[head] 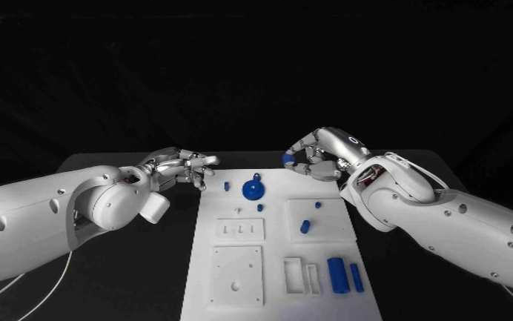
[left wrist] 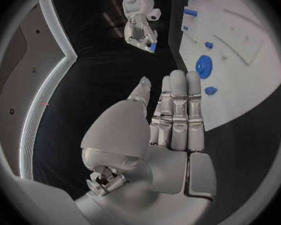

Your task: Assemble the parts on the task board

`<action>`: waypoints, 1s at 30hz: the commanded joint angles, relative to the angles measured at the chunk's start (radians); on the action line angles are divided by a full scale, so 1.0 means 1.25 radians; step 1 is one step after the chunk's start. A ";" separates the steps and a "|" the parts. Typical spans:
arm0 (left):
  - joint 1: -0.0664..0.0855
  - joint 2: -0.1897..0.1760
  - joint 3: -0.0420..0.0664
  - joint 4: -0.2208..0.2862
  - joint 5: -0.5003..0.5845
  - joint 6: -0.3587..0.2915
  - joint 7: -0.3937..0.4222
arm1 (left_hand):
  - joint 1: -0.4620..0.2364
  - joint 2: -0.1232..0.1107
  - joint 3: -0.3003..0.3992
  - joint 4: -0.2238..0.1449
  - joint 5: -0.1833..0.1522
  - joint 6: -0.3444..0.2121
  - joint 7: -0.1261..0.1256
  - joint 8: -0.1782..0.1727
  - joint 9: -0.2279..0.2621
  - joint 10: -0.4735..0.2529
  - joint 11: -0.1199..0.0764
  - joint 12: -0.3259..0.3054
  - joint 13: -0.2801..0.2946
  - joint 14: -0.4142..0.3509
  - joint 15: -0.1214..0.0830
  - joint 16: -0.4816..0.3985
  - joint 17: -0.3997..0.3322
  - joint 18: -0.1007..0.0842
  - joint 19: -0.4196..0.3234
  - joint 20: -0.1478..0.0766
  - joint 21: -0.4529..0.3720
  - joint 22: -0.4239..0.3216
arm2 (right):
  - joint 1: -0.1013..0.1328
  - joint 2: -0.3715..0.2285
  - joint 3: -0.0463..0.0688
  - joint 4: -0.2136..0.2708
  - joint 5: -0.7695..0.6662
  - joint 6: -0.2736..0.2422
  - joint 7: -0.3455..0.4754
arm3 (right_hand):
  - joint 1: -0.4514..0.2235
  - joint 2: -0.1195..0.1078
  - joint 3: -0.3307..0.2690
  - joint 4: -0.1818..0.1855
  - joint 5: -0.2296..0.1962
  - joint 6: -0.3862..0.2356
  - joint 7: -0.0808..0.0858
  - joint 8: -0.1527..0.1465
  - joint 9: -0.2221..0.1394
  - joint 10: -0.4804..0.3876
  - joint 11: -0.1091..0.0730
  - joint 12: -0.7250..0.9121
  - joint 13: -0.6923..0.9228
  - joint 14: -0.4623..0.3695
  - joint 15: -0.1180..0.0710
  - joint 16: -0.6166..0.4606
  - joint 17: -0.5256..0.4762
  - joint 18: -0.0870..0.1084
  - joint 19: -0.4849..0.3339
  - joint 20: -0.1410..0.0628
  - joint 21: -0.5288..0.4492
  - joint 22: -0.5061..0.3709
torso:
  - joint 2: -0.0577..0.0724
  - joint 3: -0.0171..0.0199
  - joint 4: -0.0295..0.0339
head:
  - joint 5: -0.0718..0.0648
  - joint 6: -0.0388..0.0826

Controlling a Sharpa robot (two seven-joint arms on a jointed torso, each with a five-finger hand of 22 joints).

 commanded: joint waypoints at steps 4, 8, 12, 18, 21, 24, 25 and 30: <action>0.001 -0.002 0.000 0.032 -0.004 0.020 -0.044 | -0.022 -0.002 -0.009 0.009 -0.001 0.010 -0.004 0.001 0.001 0.010 0.000 0.006 0.002 -0.004 -0.004 0.010 0.002 -0.003 -0.004 -0.001 0.010 0.007 | 0.002 0.013 0.000 0.046 -0.073 -0.006 -0.009 | 0.002 -0.009 0.000 0.005 -0.001 0.006 0.001 0.000 0.001 0.004 -0.001 0.002 0.000 0.001 -0.003 0.000 -0.001 0.009 0.041 -0.004 0.005 0.064 | 0.001 -0.0010 0.0015 | 0.009 0.001; 0.001 0.001 0.000 0.046 -0.004 0.022 -0.045 | -0.045 -0.008 -0.021 0.019 -0.003 0.045 -0.013 0.003 0.003 0.009 -0.001 0.003 0.001 -0.013 -0.002 0.002 -0.003 -0.005 -0.011 0.001 0.006 0.006 | 0.002 0.024 0.000 0.062 -0.084 -0.001 -0.012 | 0.002 -0.009 0.000 0.005 -0.001 0.006 0.001 0.000 0.001 0.004 -0.001 0.002 0.000 0.001 -0.003 0.000 -0.001 0.009 0.041 -0.004 0.005 0.064 | 0.001 -0.0013 0.0017 | 0.014 0.000; 0.001 0.007 -0.001 0.053 0.000 0.027 -0.040 | -0.079 -0.016 -0.035 0.033 -0.005 0.063 -0.016 0.001 0.002 0.004 0.002 0.003 0.001 -0.015 0.001 -0.015 -0.014 -0.007 -0.015 0.004 -0.005 0.000 | 0.002 0.033 -0.001 0.070 -0.088 0.005 -0.013 | 0.003 -0.009 -0.001 0.006 -0.002 0.006 0.001 -0.001 0.001 0.003 -0.001 0.001 0.000 0.001 -0.003 -0.001 -0.003 0.008 0.041 -0.004 0.003 0.064 | 0.001 -0.0017 0.0009 | 0.021 -0.002; 0.001 0.018 -0.001 0.053 0.008 0.052 -0.023 | -0.132 -0.037 -0.041 0.062 -0.005 0.064 -0.016 0.001 0.002 0.003 0.004 0.003 0.002 -0.012 0.002 -0.023 -0.019 -0.008 -0.012 0.004 -0.013 -0.005 | 0.002 0.044 -0.005 0.075 -0.090 0.016 -0.013 | 0.002 -0.009 -0.002 0.008 -0.001 0.005 0.001 -0.001 0.001 0.003 0.000 0.001 0.000 0.001 -0.003 -0.002 -0.003 0.008 0.040 -0.004 0.003 0.064 | 0.001 -0.0019 0.0017 | 0.025 -0.006; 0.001 0.022 -0.001 0.053 0.009 0.066 -0.016 | -0.170 -0.087 0.032 0.102 -0.005 0.083 -0.020 0.001 0.015 0.002 0.003 0.004 0.003 -0.012 0.002 -0.026 -0.021 -0.009 -0.009 0.004 -0.020 -0.007 | 0.002 0.050 -0.008 0.074 -0.091 0.020 -0.012 | 0.002 -0.009 -0.002 0.008 -0.001 0.005 0.001 -0.001 0.001 0.003 0.000 0.001 0.000 0.001 -0.003 -0.002 -0.003 0.008 0.040 -0.004 0.003 0.064 | 0.001 -0.0015 0.0020 | 0.030 -0.006; 0.001 0.025 -0.001 0.054 0.010 0.074 -0.015 | -0.185 -0.102 0.053 0.114 -0.004 0.084 -0.022 0.001 0.027 0.002 0.003 0.004 0.003 -0.011 0.002 -0.025 -0.020 -0.009 -0.009 0.005 -0.022 -0.007 | 0.002 0.054 -0.011 0.074 -0.093 0.023 -0.012 | 0.002 -0.009 -0.003 0.008 -0.002 0.003 0.002 -0.001 0.001 0.003 0.000 0.001 0.000 0.001 -0.003 -0.002 -0.004 0.008 0.040 -0.004 0.003 0.063 | 0.002 -0.0012 0.0011 | 0.031 -0.005; 0.001 0.027 -0.001 0.055 0.010 0.078 -0.015 | -0.185 -0.102 0.053 0.114 -0.004 0.084 -0.022 0.001 0.027 0.001 0.003 0.004 0.003 -0.012 0.002 -0.025 -0.020 -0.009 -0.009 0.005 -0.022 -0.007 | 0.002 0.056 -0.012 0.073 -0.094 0.025 -0.012 | 0.002 -0.009 -0.003 0.009 -0.003 0.003 0.002 -0.001 0.001 0.003 0.000 0.001 0.000 0.001 -0.003 -0.002 -0.004 0.008 0.040 -0.004 0.003 0.063 | 0.002 -0.0009 0.0007 | 0.031 -0.006; 0.001 0.036 -0.001 0.059 0.010 0.088 -0.012 | -0.186 -0.104 0.053 0.117 -0.004 0.084 -0.022 0.001 0.036 0.001 0.003 0.004 0.003 -0.012 0.002 -0.025 -0.019 -0.009 -0.009 0.004 -0.023 -0.005 | 0.002 0.066 -0.019 0.067 -0.098 0.034 -0.012 | 0.002 -0.009 -0.003 0.009 -0.003 0.003 0.002 -0.001 0.001 0.003 0.000 0.001 0.000 0.001 -0.003 -0.002 -0.004 0.008 0.040 -0.004 0.003 0.063 | 0.002 -0.0010 0.0005 | 0.032 -0.006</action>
